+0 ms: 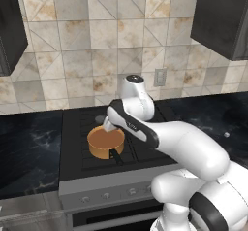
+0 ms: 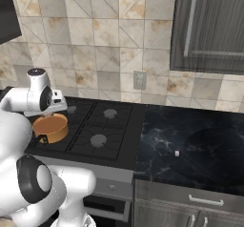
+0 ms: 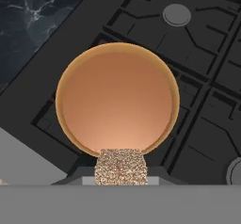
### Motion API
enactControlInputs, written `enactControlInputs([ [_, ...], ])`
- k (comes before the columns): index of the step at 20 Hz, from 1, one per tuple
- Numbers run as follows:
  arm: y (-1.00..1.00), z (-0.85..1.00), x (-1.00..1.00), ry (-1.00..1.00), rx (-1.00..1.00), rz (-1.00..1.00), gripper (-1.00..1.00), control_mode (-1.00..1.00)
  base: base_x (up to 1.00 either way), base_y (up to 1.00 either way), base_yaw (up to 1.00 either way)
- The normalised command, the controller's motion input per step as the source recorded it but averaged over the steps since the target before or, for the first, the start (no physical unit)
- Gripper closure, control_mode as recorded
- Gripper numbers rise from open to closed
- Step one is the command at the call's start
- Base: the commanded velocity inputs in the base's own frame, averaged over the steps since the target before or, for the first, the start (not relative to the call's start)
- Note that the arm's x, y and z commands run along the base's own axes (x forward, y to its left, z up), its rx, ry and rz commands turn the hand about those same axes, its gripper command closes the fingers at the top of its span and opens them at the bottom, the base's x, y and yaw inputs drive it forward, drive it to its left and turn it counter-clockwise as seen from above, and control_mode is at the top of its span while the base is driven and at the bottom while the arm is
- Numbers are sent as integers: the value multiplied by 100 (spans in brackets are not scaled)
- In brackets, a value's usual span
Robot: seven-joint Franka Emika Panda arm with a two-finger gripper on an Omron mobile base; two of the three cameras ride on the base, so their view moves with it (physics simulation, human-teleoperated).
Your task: Pick up the sugar cube(s) and place them in the saucepan with hot chocolate.
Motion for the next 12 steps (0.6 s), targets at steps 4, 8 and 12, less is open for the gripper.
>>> enactControlInputs([
  [4, 25, 0, 3, 0, -14, 0, 100, -100, 0, 0, 0],
  [8, 11, 0, 15, 0, -7, 0, 100, -100, 0, 0, 0],
  [12, 0, -1, 21, 4, 0, 0, 100, -100, 0, 0, 0],
])
